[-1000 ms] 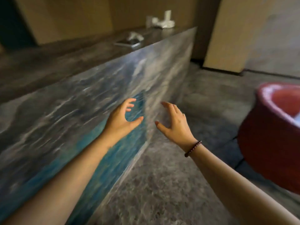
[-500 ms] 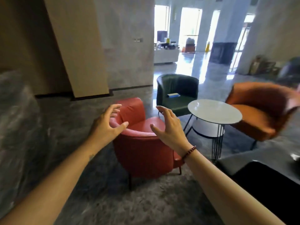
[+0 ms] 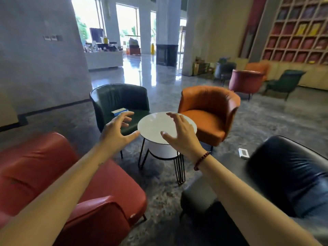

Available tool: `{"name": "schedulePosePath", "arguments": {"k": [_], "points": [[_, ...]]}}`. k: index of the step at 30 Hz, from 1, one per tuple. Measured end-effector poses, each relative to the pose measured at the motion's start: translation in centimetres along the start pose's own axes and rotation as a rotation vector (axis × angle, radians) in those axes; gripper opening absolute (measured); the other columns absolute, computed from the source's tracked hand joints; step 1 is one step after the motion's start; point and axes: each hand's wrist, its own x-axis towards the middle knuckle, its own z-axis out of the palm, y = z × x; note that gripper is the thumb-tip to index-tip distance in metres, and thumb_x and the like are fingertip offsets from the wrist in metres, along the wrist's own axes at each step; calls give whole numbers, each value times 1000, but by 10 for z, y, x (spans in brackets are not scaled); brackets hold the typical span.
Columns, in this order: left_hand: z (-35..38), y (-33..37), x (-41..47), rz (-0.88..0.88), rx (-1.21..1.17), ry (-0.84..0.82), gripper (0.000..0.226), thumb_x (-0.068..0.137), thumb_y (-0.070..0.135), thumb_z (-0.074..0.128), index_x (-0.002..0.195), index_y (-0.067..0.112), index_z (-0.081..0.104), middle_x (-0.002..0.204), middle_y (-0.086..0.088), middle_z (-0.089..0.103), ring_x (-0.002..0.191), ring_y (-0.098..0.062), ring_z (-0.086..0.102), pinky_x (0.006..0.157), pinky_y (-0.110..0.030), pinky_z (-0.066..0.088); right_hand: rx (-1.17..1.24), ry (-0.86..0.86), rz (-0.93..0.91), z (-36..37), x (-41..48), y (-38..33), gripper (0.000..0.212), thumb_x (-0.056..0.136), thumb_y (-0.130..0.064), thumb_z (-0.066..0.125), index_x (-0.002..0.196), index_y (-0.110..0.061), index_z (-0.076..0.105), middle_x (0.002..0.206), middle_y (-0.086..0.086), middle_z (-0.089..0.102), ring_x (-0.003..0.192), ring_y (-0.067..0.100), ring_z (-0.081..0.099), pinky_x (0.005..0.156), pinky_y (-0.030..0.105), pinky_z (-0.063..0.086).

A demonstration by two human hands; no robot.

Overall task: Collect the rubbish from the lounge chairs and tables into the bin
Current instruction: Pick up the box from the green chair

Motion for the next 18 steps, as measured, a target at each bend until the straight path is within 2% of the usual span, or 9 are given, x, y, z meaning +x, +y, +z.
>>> {"name": "schedulePosePath", "arguments": {"k": [7,14,18], "points": [[74,-46,132,9,-15,-82,58,74,25,74,126,23,48,111,3,57,93,-12,56,77,-23,39,-35,27,31,20,108,100,55,81,-29,65,129,-15,41,128,10,51,115,28,49,94,48,38],[133,-127,262,-41,4,-41,59,76,26,72,128,23,44,116,0,57,100,-15,56,80,-26,41,1,-36,-27,101,243,191,56,82,-31,64,130,-15,40,128,12,51,114,28,49,94,41,40],[148,-171,338,-110,43,-7,55,77,26,70,126,23,46,120,-4,56,101,-16,56,79,-25,40,47,-135,-83,147,337,228,58,83,-33,64,132,-16,38,134,11,48,118,28,47,100,47,39]]}}
